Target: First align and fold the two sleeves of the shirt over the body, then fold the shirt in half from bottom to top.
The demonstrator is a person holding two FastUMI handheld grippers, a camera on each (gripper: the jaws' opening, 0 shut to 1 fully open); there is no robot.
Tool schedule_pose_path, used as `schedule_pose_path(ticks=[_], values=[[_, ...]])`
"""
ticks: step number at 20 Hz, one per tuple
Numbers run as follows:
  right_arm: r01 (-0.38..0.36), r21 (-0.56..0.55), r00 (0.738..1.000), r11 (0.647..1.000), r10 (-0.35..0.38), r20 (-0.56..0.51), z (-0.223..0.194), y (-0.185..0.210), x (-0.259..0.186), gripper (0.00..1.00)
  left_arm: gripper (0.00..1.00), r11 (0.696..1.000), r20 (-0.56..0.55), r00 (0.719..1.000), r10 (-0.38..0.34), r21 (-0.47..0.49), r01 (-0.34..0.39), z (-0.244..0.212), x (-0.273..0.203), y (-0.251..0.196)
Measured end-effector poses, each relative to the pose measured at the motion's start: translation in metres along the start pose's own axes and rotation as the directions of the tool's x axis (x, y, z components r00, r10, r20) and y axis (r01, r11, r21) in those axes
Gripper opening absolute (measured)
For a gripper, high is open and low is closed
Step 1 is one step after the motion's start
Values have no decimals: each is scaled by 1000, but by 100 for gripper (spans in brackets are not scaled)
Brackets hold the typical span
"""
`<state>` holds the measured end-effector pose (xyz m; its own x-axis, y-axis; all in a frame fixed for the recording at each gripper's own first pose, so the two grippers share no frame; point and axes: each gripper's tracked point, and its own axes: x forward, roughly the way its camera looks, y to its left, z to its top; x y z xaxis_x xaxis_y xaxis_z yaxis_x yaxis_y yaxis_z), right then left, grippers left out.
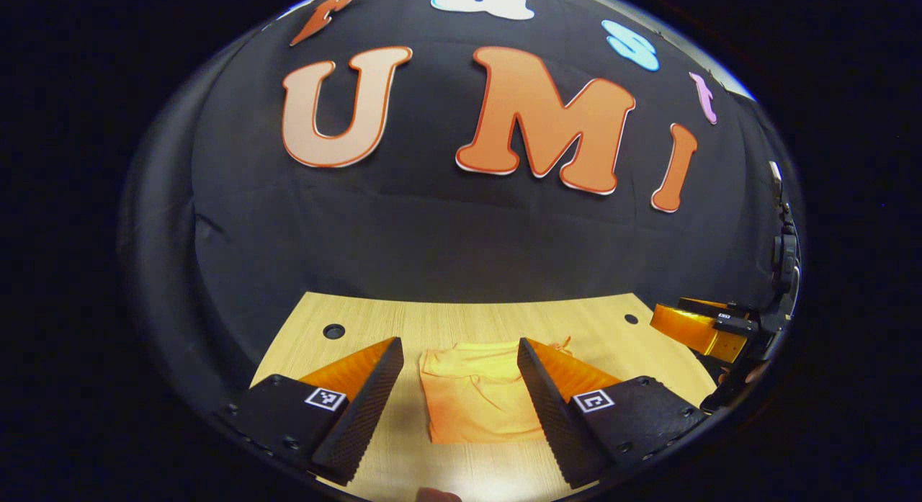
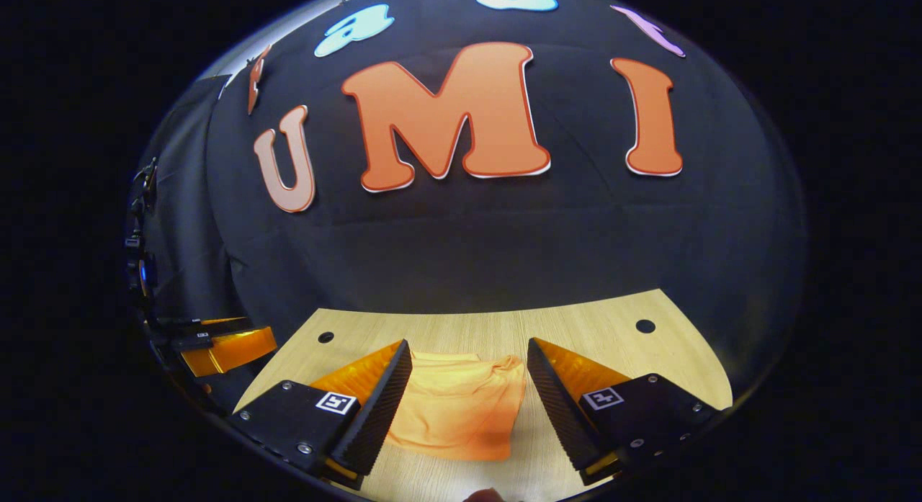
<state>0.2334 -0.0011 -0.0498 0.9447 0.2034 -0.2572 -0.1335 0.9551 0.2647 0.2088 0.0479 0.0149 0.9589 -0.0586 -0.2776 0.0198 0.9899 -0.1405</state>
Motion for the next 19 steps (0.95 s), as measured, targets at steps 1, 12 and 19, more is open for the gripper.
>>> schedule_pose_path(ticks=[1,12,19], values=[[-6,-3,1000,1000,6,21,3,3,-8,98,98,1000,26,1000,2,-2,-2,2,-13,-4],[-37,-74,969,997,54,239,10,8,-139,97,98,998,267,962,51,27,-61,-3,-159,-53],[-16,-122,943,992,55,328,8,3,-183,97,95,992,389,918,76,64,-109,-9,-234,-75]])
